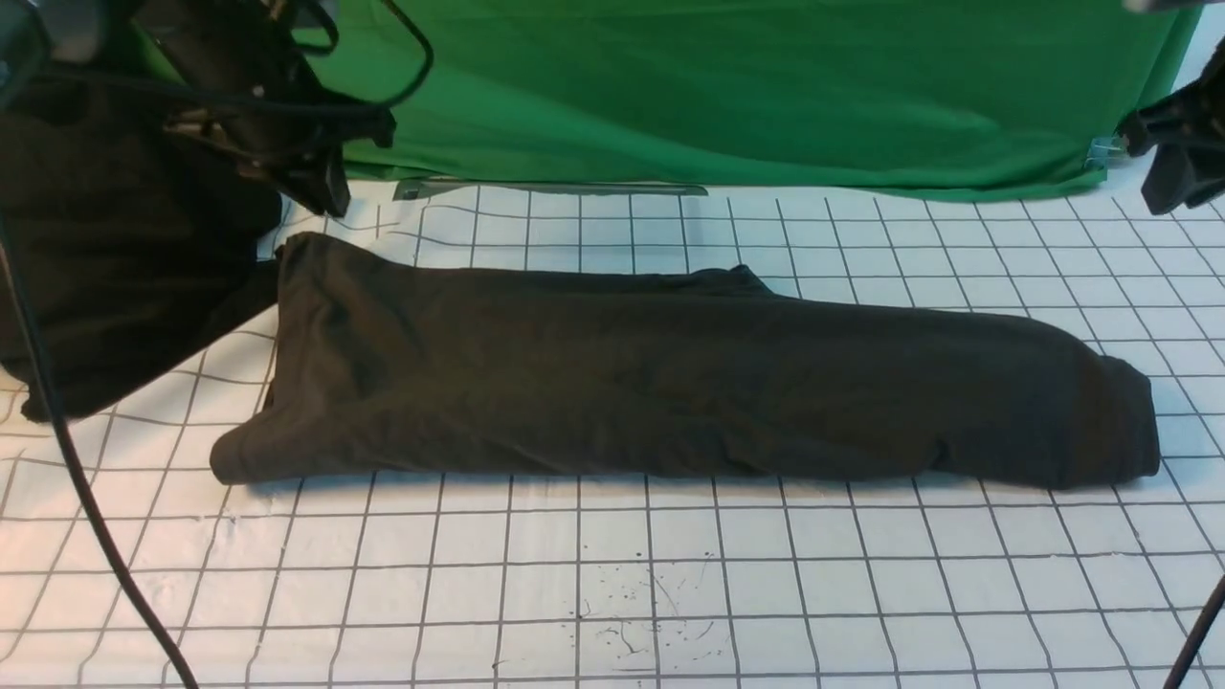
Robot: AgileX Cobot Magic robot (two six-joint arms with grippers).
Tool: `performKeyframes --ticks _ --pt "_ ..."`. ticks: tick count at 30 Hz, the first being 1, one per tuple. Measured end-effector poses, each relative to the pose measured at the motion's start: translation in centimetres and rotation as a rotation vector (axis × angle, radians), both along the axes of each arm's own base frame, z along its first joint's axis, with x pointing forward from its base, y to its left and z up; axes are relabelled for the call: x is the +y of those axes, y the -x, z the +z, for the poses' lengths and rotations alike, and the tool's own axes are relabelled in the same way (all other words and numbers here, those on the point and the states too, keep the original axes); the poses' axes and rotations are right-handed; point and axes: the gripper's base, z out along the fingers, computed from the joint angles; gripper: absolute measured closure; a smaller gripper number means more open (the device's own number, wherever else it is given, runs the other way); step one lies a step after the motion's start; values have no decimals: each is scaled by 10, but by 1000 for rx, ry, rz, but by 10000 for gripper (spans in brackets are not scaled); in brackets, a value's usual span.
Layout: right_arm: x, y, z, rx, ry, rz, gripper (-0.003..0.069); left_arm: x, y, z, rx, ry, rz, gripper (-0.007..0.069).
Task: Fold a long-sleeved shirt over a white checkered tablecloth.
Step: 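Pull the folded dark garment lengthwise by its ends to straighten it flat on the table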
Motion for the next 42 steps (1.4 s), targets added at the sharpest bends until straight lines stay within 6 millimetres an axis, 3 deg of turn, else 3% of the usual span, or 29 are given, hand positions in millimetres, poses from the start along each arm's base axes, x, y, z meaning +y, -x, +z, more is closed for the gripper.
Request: performKeyframes --ticks 5,7,9,11,12,14,20,24,26,28,31,33,39,42 --pt "1 28 -31 143 -17 -37 391 -21 46 3 83 2 -54 627" --pt "0 33 -42 184 -17 -40 341 -25 57 -3 99 -1 -64 629" --pt "-4 43 -67 256 -23 -58 240 -28 75 -20 115 4 -68 630" --pt "-9 45 -78 267 -27 -80 205 -29 79 -33 122 4 -64 630" --pt "-17 48 -89 269 -33 -115 160 -27 85 -51 145 -2 -58 630" --pt "-25 47 -100 266 -36 -145 139 -24 90 -72 167 -15 -50 630" --pt "-30 33 -135 289 -38 -157 128 -20 95 -96 155 -45 -52 630" --pt "-28 25 -165 331 -65 -149 148 -19 94 -96 142 -56 -56 630" --pt "-27 24 -171 341 -74 -138 181 -19 94 -96 142 -56 -56 630" --pt "-27 23 -174 348 -76 -123 260 -19 94 -96 141 -58 -57 629" --pt "-30 23 -172 349 -54 -118 519 -19 94 -96 140 -59 -57 629" --pt "-40 23 -167 358 -27 -132 602 -18 93 -96 139 -66 -60 629" --pt "-63 25 -157 381 20 -154 592 -17 93 -96 137 -84 -69 629" --pt "-65 27 -157 395 36 -150 481 -17 93 -96 137 -84 -69 629"
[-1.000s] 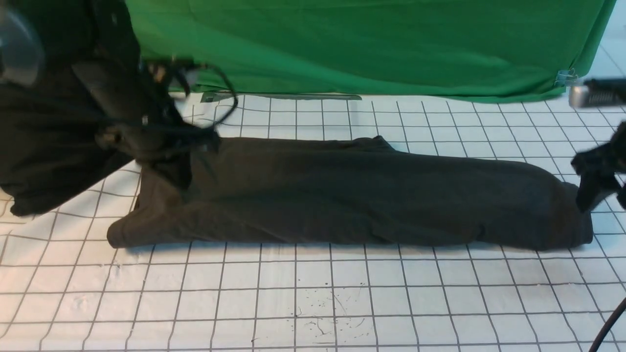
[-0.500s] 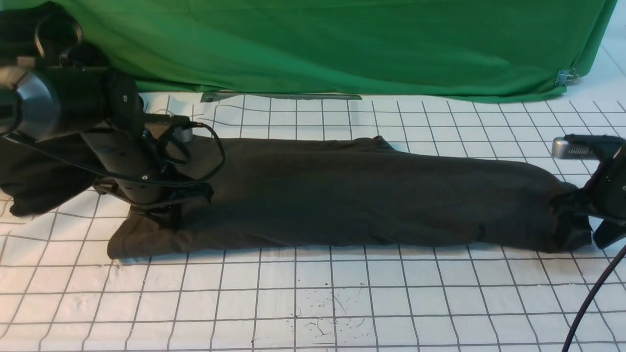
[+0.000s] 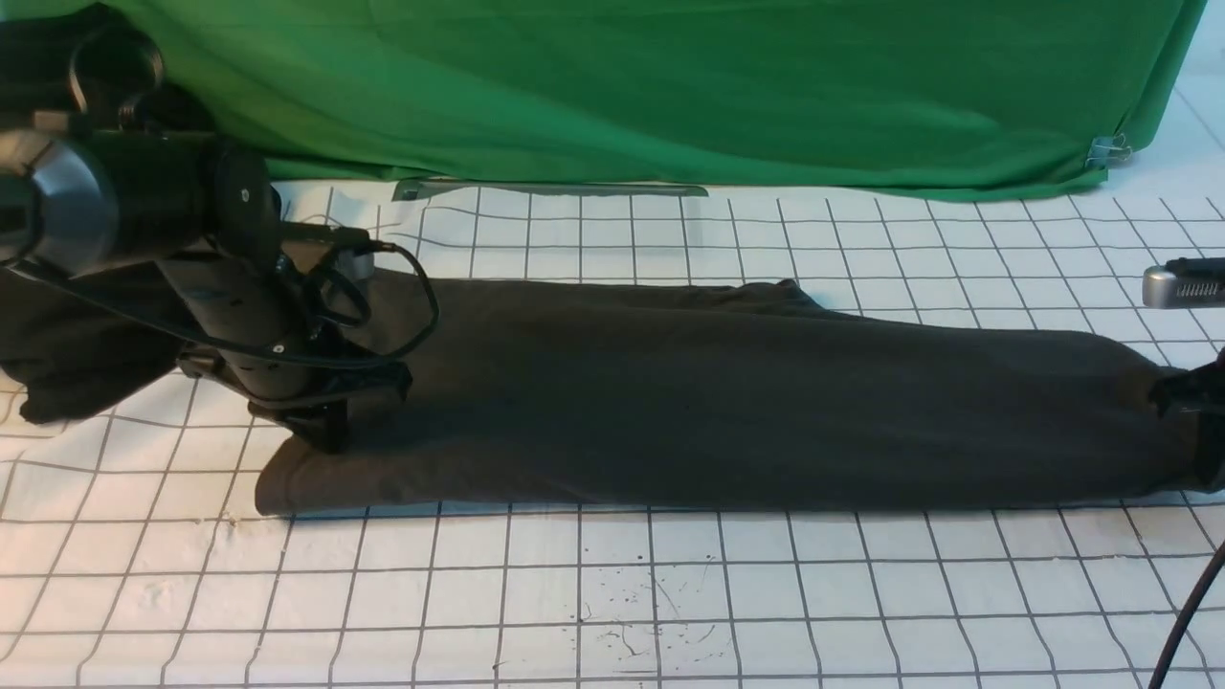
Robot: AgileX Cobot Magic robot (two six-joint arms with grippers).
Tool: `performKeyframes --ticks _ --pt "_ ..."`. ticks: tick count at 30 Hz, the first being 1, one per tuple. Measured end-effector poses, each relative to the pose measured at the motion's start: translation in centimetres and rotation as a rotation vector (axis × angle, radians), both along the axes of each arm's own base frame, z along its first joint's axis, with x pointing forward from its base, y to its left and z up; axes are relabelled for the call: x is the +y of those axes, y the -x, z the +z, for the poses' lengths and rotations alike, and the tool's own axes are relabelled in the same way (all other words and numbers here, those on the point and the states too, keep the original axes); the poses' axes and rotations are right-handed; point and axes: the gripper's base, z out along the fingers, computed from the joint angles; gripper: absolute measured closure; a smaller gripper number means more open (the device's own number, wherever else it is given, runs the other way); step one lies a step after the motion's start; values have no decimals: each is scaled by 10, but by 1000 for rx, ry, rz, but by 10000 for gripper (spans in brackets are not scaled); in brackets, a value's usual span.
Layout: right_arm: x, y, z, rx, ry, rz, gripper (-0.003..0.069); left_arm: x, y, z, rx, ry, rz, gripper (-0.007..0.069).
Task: Fold a long-sleeved shirt over a white checkered tablecloth.
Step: 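Pull the folded dark garment lengthwise by its ends to straighten it flat on the table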
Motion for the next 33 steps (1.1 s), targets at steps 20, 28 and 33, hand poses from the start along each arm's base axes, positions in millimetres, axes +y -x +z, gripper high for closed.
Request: performKeyframes --ticks 20,28,33 --pt "7 -32 11 -76 -28 -81 70 2 31 79 -99 53 29 629" --pt "7 -37 -22 -14 -43 -86 130 3 38 86 -76 47 26 629" --pt "6 -37 -22 -5 -48 -30 515 3 42 91 -81 47 21 629"
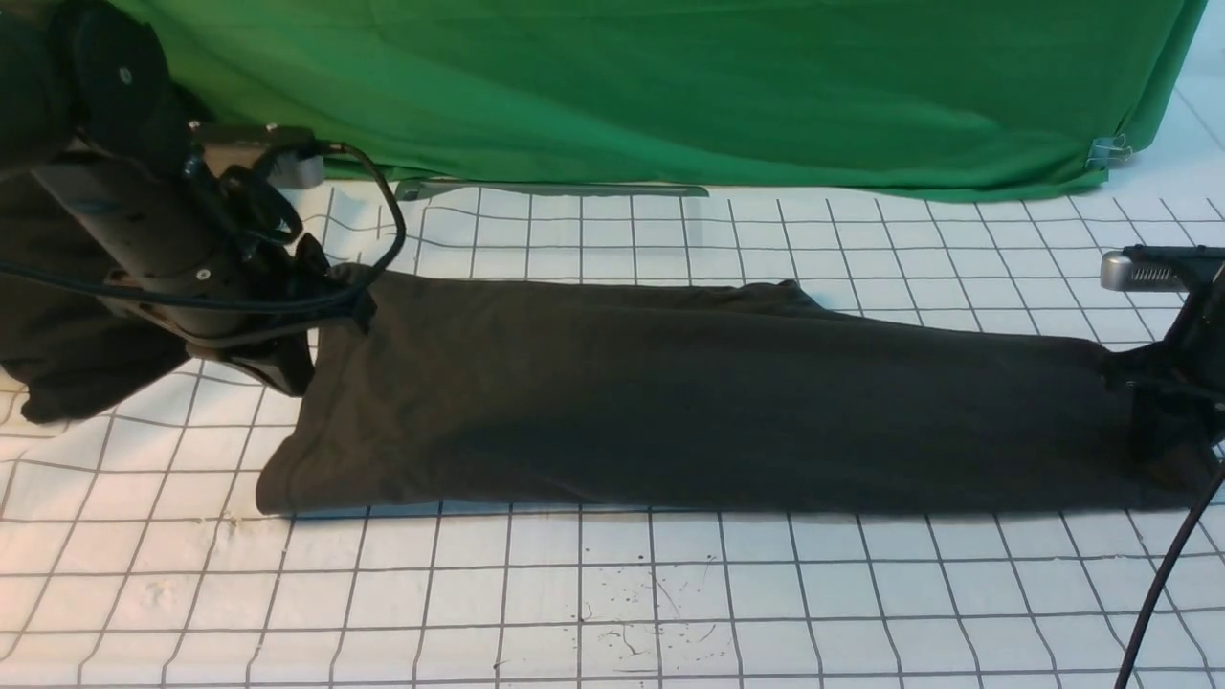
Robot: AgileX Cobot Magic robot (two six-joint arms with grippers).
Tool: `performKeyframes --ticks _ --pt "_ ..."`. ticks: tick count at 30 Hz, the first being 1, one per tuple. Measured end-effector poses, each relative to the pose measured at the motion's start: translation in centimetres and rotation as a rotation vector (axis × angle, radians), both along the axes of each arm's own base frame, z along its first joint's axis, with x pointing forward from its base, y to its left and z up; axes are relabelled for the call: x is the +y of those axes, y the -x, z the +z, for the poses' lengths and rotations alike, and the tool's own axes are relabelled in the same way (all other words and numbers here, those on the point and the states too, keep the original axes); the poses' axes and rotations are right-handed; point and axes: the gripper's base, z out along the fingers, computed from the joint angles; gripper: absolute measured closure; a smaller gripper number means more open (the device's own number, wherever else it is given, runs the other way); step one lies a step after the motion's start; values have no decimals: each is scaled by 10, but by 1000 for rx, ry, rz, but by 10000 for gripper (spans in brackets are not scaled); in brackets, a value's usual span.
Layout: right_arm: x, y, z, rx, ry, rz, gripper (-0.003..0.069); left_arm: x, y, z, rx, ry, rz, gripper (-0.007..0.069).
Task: Fold a long-sleeved shirt over a white checkered tablecloth.
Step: 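Pull the folded dark garment lengthwise by its ends to straighten it flat on the table, then fold the right end of the dark garment over onto its left end with the right gripper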
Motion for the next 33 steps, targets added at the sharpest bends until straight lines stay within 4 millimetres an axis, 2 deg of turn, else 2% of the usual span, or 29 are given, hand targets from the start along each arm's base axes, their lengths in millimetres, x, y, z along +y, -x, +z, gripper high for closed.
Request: performKeyframes --ticks 1,3,7,9,10,11,13,14,15,16,17,19,23,24,25,28,30,32,33 --pt "-2 0 1 4 -4 -4 578 0 1 2 -2 -2 -3 629" --pt "-7 0 6 19 -15 -23 620 1 4 6 -9 -1 -4 629" --pt "-21 -1 24 18 -11 -72 640 2 10 18 -42 -6 -6 629" --pt "-24 -3 43 -30 1 -88 643 3 13 25 -64 -10 -10 629" --pt "-24 -3 45 -35 2 -88 643 3 13 26 -66 -9 -10 629" --pt "-20 -3 64 -86 10 -93 647 4 16 31 -86 -9 -10 629" --pt "-9 -2 89 -148 10 -75 647 4 16 35 -111 -6 -10 629" --pt "-5 -2 91 -154 8 -70 647 4 16 35 -110 -6 -10 629" --pt "12 1 110 -200 -1 -39 648 3 16 36 -123 -1 -9 629" --pt "25 3 118 -220 -11 -17 648 3 16 36 -125 4 -8 629" --pt "28 2 118 -220 -12 -11 648 3 16 36 -127 4 -8 629" --pt "72 7 135 -260 -41 69 648 2 15 37 -132 21 -4 629" --pt "137 12 153 -307 -105 183 648 1 15 37 -137 36 -3 629" --pt "144 13 154 -310 -110 197 648 1 15 37 -137 37 -3 629" --pt "172 17 163 -335 -151 241 648 0 15 37 -137 38 -3 629" --pt "214 22 178 -377 -214 313 648 0 15 37 -140 40 -2 629" --pt "250 28 188 -405 -282 377 648 0 15 37 -140 40 -2 629" --pt "267 30 192 -419 -314 404 648 0 15 37 -140 40 -2 629" --pt "288 32 194 -426 -365 428 648 0 15 37 -140 41 -2 629"
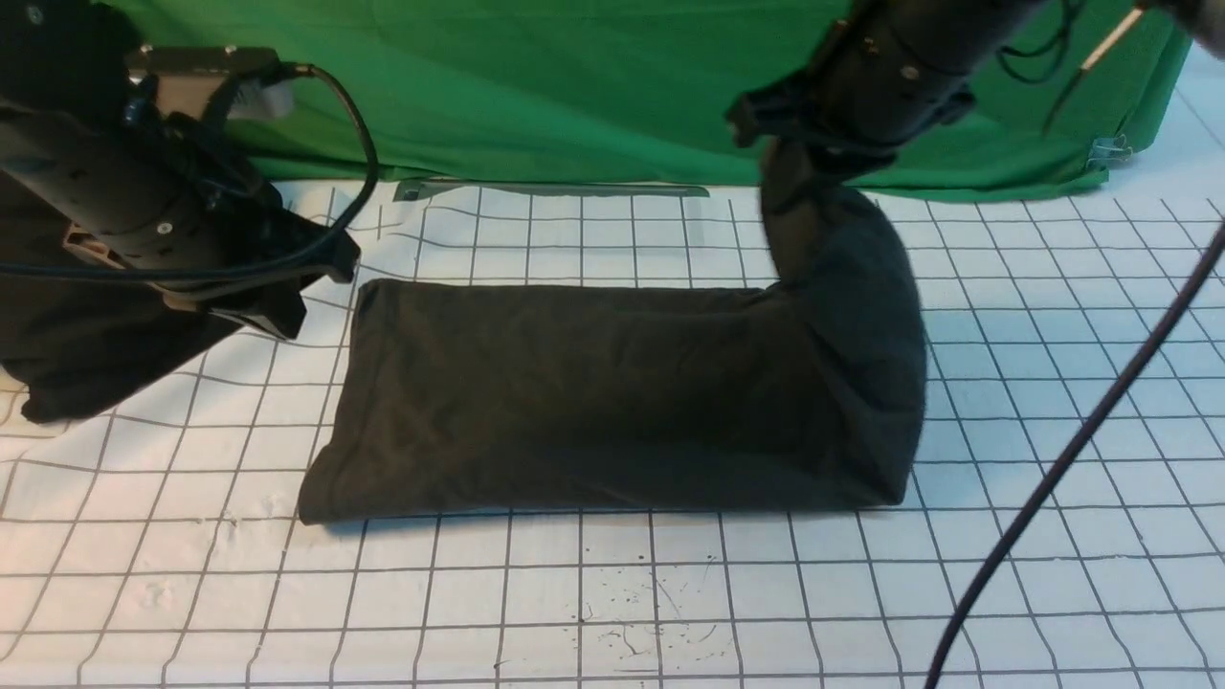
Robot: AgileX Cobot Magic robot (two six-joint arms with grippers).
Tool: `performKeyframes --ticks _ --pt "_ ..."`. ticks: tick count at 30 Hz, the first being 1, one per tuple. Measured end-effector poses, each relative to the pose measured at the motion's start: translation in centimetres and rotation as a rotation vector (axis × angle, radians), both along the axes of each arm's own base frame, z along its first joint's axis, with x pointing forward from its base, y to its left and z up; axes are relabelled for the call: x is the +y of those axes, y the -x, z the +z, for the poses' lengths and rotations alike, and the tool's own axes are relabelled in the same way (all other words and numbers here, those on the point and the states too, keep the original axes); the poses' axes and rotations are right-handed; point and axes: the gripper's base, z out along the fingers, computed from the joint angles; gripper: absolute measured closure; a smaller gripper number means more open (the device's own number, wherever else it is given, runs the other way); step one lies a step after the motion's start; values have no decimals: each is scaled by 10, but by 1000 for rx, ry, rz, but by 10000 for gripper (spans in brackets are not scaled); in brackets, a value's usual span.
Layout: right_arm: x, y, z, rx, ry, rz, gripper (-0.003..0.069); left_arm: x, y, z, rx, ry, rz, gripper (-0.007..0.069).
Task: Fold a long-sleeved shirt over a white checkered tablecloth.
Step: 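Fold the right end of the dark garment over onto its left end with the right gripper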
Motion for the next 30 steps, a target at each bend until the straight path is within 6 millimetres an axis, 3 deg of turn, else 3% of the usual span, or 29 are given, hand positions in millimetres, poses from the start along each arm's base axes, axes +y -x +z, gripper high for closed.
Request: performKeyframes --ticks 6,9,10,13,16,20,25,26,28,30 --pt "60 6 -18 56 -88 87 648 11 3 8 -22 7 35 629" --pt "78 8 -29 73 -105 109 648 22 3 9 -27 12 68 629" --pt "93 11 -38 78 -126 121 648 31 2 9 -25 24 101 629" --pt "114 15 -56 92 -146 138 647 40 2 9 -15 43 134 629" --pt "139 18 -81 110 -180 147 632 42 3 9 -9 53 141 629" --pt "159 19 -104 118 -225 135 587 41 3 9 -8 63 138 629" --pt "181 25 -127 138 -273 124 360 40 3 9 -8 72 136 629" --pt "183 28 -127 141 -275 134 284 40 3 9 -8 72 135 629" --pt "183 29 -124 135 -271 154 237 40 3 9 -8 73 136 629" --pt "177 31 -106 99 -246 236 167 40 3 9 -5 75 135 629"
